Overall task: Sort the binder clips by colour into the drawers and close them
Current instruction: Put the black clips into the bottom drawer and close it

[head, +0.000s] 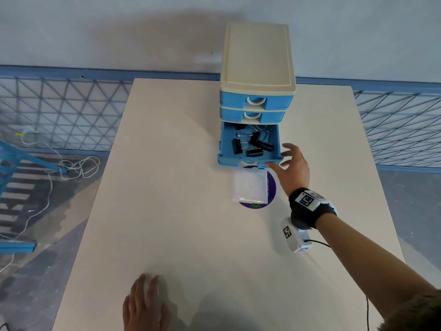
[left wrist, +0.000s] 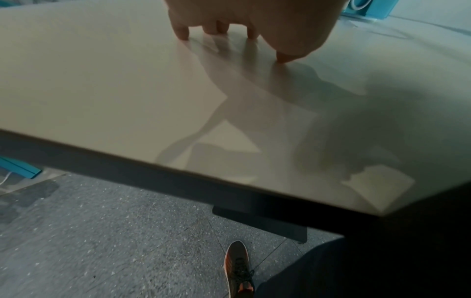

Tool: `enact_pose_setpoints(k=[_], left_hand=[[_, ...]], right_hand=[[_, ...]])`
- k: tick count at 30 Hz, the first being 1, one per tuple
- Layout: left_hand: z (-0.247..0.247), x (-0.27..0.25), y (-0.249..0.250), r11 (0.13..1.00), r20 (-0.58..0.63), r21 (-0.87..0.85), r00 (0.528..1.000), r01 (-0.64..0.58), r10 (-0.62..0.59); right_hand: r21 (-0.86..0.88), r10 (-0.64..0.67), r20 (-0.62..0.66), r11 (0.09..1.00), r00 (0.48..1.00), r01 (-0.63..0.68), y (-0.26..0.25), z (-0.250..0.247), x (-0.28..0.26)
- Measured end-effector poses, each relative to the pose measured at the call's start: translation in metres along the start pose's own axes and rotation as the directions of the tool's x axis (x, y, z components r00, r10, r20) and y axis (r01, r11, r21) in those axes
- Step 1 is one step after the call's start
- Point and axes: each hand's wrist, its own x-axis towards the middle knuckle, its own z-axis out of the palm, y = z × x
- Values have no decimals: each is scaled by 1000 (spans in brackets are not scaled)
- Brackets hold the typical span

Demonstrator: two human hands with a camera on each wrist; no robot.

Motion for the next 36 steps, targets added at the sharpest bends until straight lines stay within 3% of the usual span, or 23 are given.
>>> enact_pose_setpoints(k=[12, 24, 31, 36], left_hand=[[4, 0, 1, 1000, -63, 22, 998, -9, 10], [14, -2, -3, 995, -152, 78, 986, -62, 73], [18, -3, 0, 994, -180, 101, 982, -47, 64], [13, -3, 2, 992, -173, 115, 982, -51, 71]], right_hand=[[-6, 35, -7, 999, 999, -35, -5, 9, 31], [-119, 50, -44, 991, 998, -55, -24, 16, 99], [-121, 101, -35, 987, 994, -105, -8, 23, 84], [-160, 70, 38, 985, 997, -63, -7, 30, 67]])
